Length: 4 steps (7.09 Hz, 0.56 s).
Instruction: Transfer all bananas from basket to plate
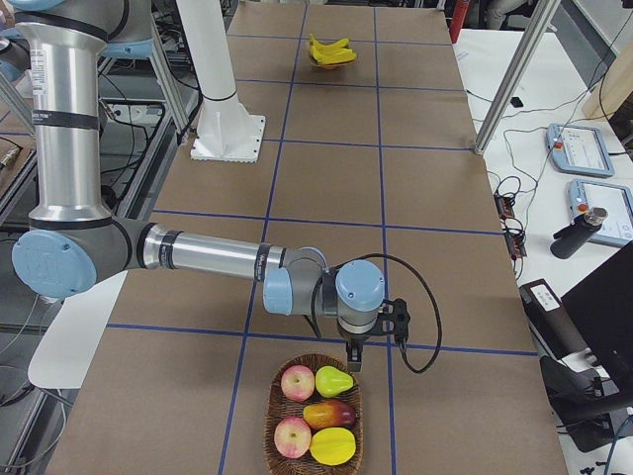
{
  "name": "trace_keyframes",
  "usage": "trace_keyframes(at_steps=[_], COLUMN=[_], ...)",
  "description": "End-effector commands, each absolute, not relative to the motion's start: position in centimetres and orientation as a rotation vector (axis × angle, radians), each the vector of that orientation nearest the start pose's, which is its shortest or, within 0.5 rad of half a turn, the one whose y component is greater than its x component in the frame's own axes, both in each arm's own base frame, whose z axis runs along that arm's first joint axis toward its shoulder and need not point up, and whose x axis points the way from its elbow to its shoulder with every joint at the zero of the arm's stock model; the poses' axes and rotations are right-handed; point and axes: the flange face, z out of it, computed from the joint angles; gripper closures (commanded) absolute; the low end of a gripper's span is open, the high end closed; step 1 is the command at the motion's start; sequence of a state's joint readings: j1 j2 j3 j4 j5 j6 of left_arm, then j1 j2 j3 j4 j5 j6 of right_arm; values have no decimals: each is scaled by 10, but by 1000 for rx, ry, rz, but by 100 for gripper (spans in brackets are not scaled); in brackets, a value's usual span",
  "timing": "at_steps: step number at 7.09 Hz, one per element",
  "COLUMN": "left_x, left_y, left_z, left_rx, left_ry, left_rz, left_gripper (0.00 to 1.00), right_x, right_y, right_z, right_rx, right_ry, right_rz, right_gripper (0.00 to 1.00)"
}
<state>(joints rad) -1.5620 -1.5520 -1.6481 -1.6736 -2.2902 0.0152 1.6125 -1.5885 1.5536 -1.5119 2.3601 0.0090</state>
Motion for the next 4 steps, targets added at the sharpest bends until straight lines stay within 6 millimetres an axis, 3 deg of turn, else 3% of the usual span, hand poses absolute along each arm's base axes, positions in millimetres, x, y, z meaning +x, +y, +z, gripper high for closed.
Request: trace_keyframes(at_steps=[1,4], left_x=[-64,-63], left_y=[-492,-491], left_z=[623,626], left_rx=[155,150], left_ry=[717,718], left_rz=[79,78], left_gripper=[0,0], right_x=[82,81], right_y=[-483,-481], right_z=[628,629], right_rx=[23,17], right_ry=[-771,-784], right_rz=[45,48], right_gripper=[0,0])
